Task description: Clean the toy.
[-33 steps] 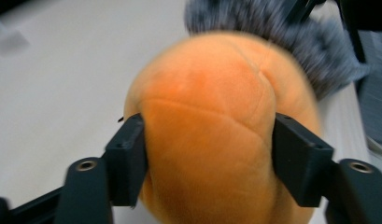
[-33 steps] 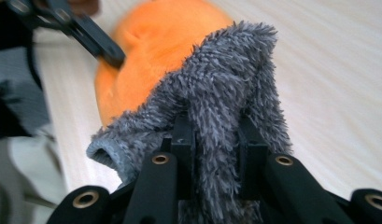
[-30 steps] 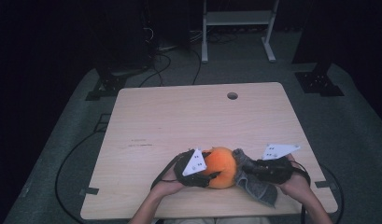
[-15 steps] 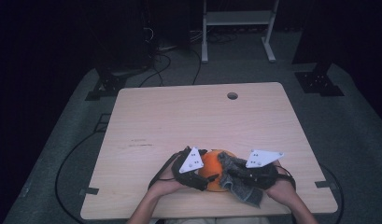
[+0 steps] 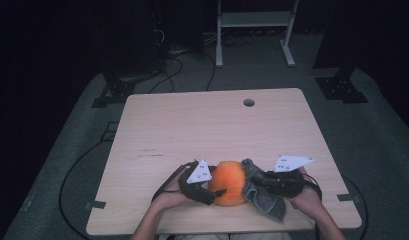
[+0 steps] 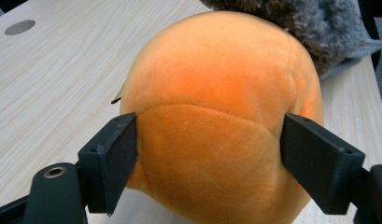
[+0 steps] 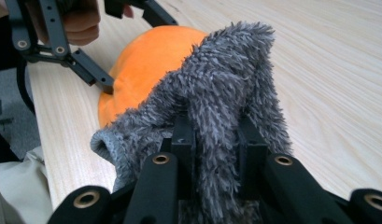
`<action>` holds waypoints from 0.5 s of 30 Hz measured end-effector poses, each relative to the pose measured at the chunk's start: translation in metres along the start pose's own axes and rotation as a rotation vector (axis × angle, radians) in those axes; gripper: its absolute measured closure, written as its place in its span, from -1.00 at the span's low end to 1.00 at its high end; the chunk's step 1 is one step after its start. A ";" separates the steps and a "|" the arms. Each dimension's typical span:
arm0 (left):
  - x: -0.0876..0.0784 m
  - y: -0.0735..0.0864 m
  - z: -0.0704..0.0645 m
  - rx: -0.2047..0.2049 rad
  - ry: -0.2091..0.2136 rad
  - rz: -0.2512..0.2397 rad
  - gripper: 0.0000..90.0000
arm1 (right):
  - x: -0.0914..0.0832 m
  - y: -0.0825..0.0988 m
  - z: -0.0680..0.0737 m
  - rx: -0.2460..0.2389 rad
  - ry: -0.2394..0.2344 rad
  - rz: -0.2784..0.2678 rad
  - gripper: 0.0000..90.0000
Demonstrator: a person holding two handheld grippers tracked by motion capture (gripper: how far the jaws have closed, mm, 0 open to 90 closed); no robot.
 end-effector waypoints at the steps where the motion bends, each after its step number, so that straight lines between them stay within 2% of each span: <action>1: 0.000 0.001 0.000 -0.003 0.004 -0.005 -0.55 | 0.003 0.000 0.001 -0.012 0.002 0.009 0.62; 3: 0.000 0.002 0.001 -0.012 0.012 -0.012 -0.56 | 0.007 0.006 -0.003 0.012 -0.008 0.019 0.61; 4: 0.000 0.002 0.001 -0.016 0.012 -0.011 -0.56 | 0.008 0.009 -0.006 0.022 0.000 0.032 0.61; 6: 0.000 0.002 0.001 -0.019 0.013 -0.012 -0.57 | 0.012 0.018 -0.011 0.000 0.056 0.092 0.61; 8: 0.000 0.001 0.001 -0.022 0.015 -0.005 -0.58 | 0.010 0.022 -0.016 0.025 0.051 0.104 0.61; 10: 0.000 0.001 0.001 -0.013 0.018 -0.001 -0.58 | 0.005 0.019 -0.017 0.025 0.057 0.096 0.61; 11: 0.000 0.001 0.000 -0.010 0.020 0.000 -0.58 | 0.003 0.016 -0.016 0.031 0.053 0.075 0.61; 13: 0.001 0.001 -0.001 -0.003 0.027 0.000 -0.58 | 0.000 0.006 -0.011 0.031 0.020 0.027 0.61; 15: -0.002 -0.001 -0.001 0.011 0.039 0.019 -0.62 | 0.002 -0.002 -0.005 0.006 0.003 0.016 0.61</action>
Point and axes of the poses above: each handheld gripper's, and its own axes: x roughly forward along the jaws, y roughly out of its underside, z roughly to its left, the point moved 2 cm from there along x, roughly forward along the jaws, and after that the axes turned 1 degree about z, right-handed, at the moved point
